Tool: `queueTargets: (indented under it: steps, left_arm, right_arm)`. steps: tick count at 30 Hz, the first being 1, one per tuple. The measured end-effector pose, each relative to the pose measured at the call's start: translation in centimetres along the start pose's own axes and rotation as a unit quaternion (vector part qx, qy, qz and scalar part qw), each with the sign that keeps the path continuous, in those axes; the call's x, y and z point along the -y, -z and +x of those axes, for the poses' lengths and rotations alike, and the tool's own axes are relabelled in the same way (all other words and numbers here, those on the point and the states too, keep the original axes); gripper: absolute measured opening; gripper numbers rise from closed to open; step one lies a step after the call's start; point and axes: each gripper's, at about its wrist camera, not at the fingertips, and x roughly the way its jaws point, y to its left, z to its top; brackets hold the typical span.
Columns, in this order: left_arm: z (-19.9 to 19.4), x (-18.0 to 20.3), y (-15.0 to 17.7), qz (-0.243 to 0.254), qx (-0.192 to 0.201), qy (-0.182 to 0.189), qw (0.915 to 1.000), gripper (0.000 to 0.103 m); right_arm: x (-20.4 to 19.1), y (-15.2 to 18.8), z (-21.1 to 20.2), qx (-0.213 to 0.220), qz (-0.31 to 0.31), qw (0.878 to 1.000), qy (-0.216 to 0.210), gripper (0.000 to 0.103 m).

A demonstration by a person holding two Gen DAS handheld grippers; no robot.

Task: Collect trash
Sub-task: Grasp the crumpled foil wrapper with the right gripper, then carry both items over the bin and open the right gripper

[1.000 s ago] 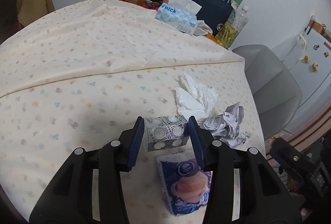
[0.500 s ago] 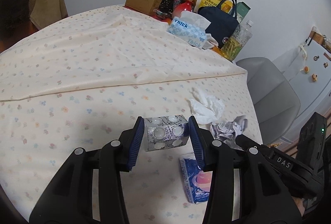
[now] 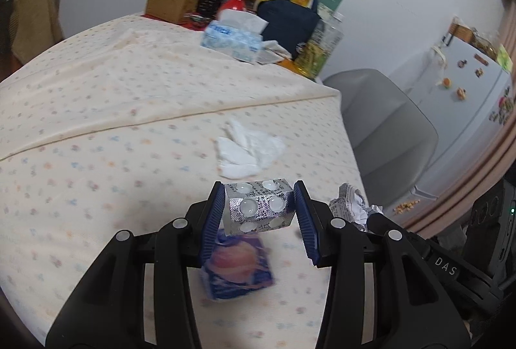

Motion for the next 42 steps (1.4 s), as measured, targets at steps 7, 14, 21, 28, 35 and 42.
queueTargets:
  steps: [7, 14, 21, 28, 35, 42]
  left_arm:
    - [1.7, 5.3, 1.4, 0.04, -0.024, 0.04, 0.9981, 0.044]
    - [3.4, 11.1, 3.4, 0.086, -0.052, 0.077, 0.992, 0.044]
    - [5.2, 18.0, 6.2, 0.142, -0.084, 0.12, 0.9789, 0.044]
    - [7.6, 23.1, 9.2, 0.182, -0.125, 0.143, 0.9648, 0.044]
    - [9.0, 26.1, 12.0, 0.21, -0.157, 0.152, 0.953, 0.044]
    - [10.0, 28.1, 14.1, 0.232, -0.179, 0.156, 0.9432, 0.044]
  right_arm:
    - [4.0, -0.1, -5.5, 0.041, 0.023, 0.999, 0.025, 0.011]
    - [9.3, 0.5, -10.6, 0.073, 0.056, 0.993, 0.069, 0.011]
    - [15.6, 2.3, -14.8, 0.087, 0.097, 0.984, 0.124, 0.011]
    - [21.4, 4.7, -17.3, 0.09, 0.147, 0.97, 0.173, 0.011]
    - [26.1, 6.6, -18.1, 0.087, 0.188, 0.958, 0.196, 0.017]
    - [29.5, 8.0, -19.4, 0.094, 0.221, 0.946, 0.216, 0.063]
